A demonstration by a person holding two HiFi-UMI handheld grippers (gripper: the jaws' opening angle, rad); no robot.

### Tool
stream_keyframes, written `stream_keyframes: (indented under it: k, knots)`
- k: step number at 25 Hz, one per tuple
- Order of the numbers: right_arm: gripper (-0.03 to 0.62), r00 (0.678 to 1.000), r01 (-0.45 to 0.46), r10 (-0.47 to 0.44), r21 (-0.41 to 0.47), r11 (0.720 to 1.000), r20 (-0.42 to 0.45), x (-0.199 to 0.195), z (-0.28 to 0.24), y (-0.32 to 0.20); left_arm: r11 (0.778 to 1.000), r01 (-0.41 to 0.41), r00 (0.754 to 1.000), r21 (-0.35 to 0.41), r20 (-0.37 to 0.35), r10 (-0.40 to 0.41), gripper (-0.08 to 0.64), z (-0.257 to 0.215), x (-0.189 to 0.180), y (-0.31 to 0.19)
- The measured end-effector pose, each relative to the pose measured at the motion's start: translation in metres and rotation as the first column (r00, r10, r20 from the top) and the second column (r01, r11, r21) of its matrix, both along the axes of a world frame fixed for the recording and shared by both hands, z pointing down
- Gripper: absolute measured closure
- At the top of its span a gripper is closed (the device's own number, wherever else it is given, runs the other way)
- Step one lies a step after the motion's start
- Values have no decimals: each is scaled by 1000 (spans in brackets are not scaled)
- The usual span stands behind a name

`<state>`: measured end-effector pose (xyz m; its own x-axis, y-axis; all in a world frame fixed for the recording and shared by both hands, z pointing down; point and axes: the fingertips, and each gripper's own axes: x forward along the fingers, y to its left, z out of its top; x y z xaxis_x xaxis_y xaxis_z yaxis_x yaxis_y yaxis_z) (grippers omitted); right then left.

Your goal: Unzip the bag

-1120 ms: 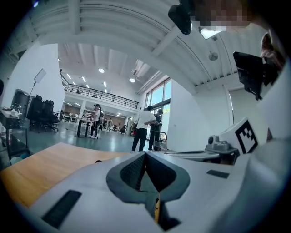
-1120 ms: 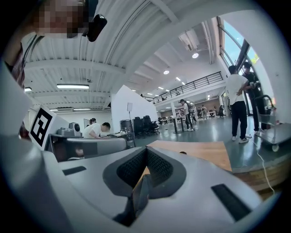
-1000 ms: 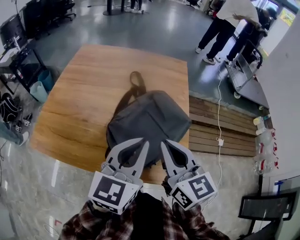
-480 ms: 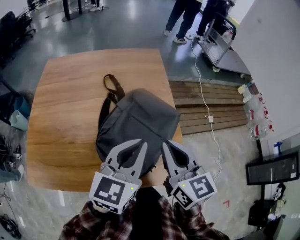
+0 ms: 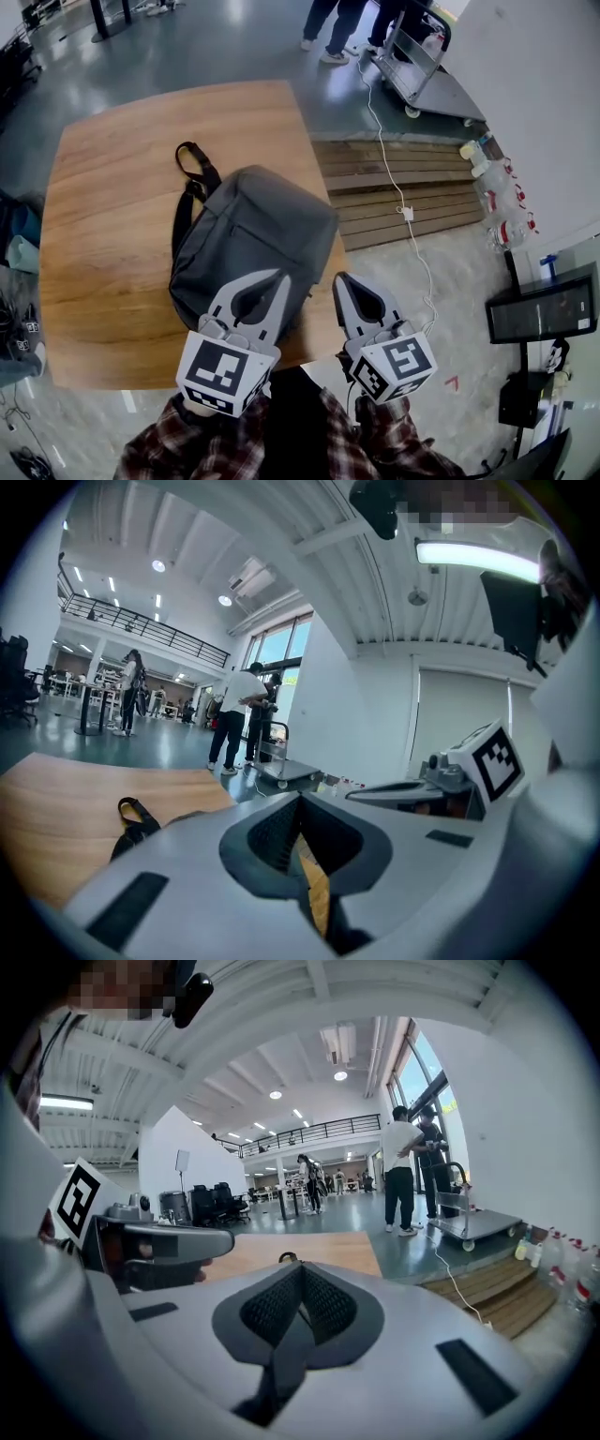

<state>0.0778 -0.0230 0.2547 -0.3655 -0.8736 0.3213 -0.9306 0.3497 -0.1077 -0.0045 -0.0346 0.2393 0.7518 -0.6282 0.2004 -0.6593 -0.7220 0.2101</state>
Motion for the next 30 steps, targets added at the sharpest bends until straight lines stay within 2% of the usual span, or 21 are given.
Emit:
stream_keyframes:
  k: [3,8,12,15,17,21,24,27,30]
  knots:
    - [584,1000,-16,15,-69,997,-19,21,31,-2,998,-52,996,-36,70,54,551,26,20,-3]
    - [584,999,-40,35,-199,979,-30,48,102,-1,978,-102,970,-180,199,138,551,110,42,-7]
    - [584,999,-41,41,-289,956,-5,61,161,-1,957,-106,924,-269,329,195,551,181,57,-8]
    - [584,1000,-2,8,-348,938,15,58,198,2,944,-98,883,-315,410,228,551,224,62,-6]
    - [584,1000,18,-19,-375,927,3,55,218,3,934,-82,881,-348,413,231,551,243,63,-6]
    - [584,996,48,-77,-405,913,-55,51,249,0,916,-79,910,-393,346,227,551,258,64,-9]
    - [584,987,95,-142,-422,902,-82,45,262,1,906,-89,921,-415,312,233,551,261,64,-11]
    - [580,956,178,-262,-444,878,-134,37,270,5,904,-98,927,-416,293,236,551,262,62,-11]
    - [552,911,280,-386,-466,839,-148,31,271,4,906,-102,925,-411,295,238,551,263,58,-12]
